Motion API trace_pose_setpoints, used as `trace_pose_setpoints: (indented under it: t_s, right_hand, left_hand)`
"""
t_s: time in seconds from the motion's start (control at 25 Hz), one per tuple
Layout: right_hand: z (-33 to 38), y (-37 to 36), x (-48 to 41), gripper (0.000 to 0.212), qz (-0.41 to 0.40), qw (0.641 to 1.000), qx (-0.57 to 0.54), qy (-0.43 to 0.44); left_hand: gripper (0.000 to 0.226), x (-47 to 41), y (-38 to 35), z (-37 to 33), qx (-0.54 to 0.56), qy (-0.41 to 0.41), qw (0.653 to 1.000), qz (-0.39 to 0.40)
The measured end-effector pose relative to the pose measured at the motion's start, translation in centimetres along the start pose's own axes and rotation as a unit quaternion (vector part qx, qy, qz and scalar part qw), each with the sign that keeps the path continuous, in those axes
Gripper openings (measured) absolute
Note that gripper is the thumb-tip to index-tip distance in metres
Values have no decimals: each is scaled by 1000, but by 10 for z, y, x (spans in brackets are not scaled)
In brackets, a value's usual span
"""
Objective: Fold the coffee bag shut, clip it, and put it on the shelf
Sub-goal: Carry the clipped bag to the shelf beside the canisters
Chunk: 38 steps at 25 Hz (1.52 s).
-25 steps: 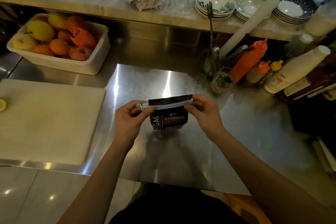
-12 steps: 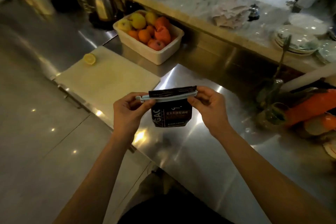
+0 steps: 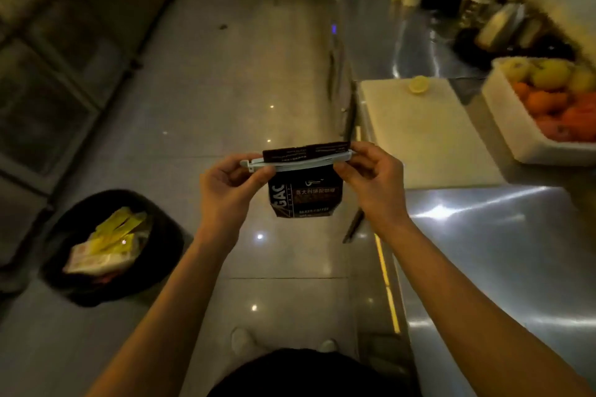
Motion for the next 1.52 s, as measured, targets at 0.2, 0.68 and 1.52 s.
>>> trace_pose_setpoints:
  t_s: [0.2,0.68,1.52]
  right_hand:
    - [23,-153,6,28,164,984,-56,32]
    - [110,-567,211,27,495,843,-207,34]
    - [113,-1014,348,34,680,688,-251,22]
  left_hand:
    - [14,57,140,-12,0,-23,980,-197]
    - [28,313,474,-43,89,-97,812,-569]
    - [23,369,839,-20,116,-68,622,-772]
Point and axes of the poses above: each hand's wrist, its own x-axis away from the middle knuckle, its own y-axis out of the back of the hand, z = x × y, the point moved 3 cm from there along -x, towards the middle knuckle, and after that the axes turned 12 degrees about y, right-handed, at the moved point
